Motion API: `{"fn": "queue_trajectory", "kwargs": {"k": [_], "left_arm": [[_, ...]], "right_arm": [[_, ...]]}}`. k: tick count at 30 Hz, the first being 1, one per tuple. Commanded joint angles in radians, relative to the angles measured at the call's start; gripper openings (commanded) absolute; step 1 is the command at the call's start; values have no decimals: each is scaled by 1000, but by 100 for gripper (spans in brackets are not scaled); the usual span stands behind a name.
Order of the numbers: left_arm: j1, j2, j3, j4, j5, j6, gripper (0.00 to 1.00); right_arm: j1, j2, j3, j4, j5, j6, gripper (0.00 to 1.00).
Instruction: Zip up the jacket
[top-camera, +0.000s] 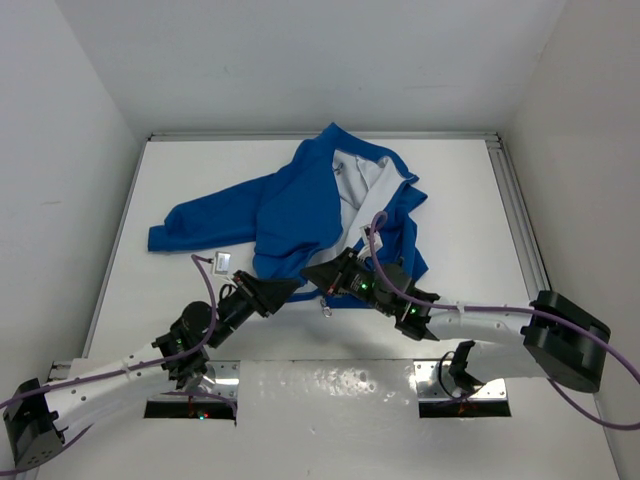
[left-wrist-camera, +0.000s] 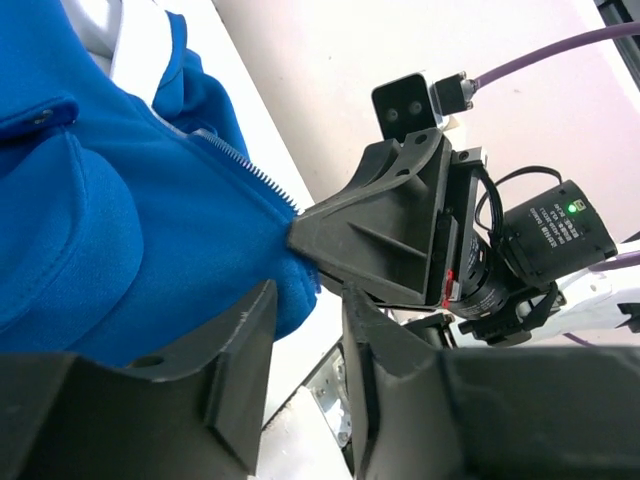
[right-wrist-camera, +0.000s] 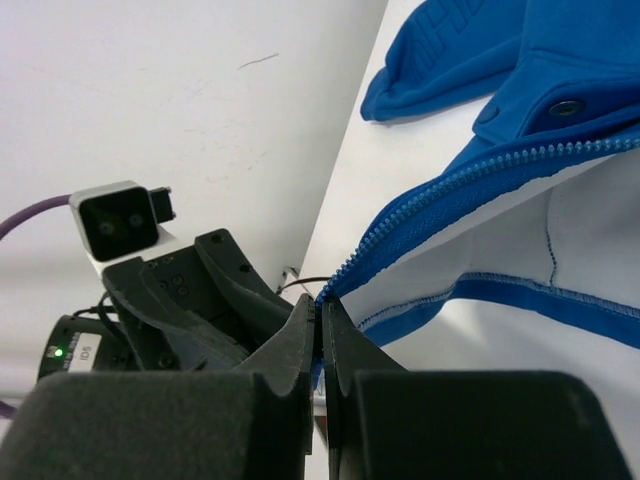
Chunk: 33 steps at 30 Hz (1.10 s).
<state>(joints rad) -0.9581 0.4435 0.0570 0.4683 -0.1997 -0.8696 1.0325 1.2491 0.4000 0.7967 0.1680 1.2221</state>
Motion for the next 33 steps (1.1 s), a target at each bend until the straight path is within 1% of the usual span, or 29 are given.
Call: {"fn": "queue_trajectory", "kwargs": {"k": [1, 6, 10, 13, 15, 17, 18, 19, 21, 24, 27, 31, 33], "left_arm": [[5, 6, -2, 55, 2, 7, 29], [5, 43, 6, 78, 14, 18, 26], [5, 66, 10, 90, 14, 23, 25], [5, 69, 14, 93, 3, 27, 21], [5, 70, 17, 92, -6, 34, 16], [5, 77, 23, 90, -10, 40, 15], [5, 80, 26, 92, -9, 43, 16], [5, 92, 33, 98, -4, 50, 20], [5, 96, 37, 101, 14, 55, 23], [5, 110, 33, 121, 17, 57, 20], [5, 112, 35, 130, 16, 58, 20], [5, 104, 35, 130, -1, 69, 8], [5, 104, 41, 132, -3, 75, 5]], "right_arm": [[-12, -30, -4, 111, -44, 33, 0], [-14, -25, -3, 119, -67, 37, 0], [-17, -23, -1, 130, -82, 40, 0], [-19, -28, -6, 131, -85, 43, 0], [-22, -28, -6, 130, -88, 48, 0], [-25, -25, -6, 128, -91, 50, 0], [-26, -27, -6, 127, -93, 50, 0], [-28, -24, -4, 127, -100, 51, 0], [-31, -17, 0, 128, -105, 54, 0], [-35, -7, 0, 142, -119, 65, 0], [-41, -2, 2, 145, -127, 71, 0], [-45, 6, -1, 150, -133, 77, 0], [-46, 7, -4, 151, -131, 80, 0]]}}
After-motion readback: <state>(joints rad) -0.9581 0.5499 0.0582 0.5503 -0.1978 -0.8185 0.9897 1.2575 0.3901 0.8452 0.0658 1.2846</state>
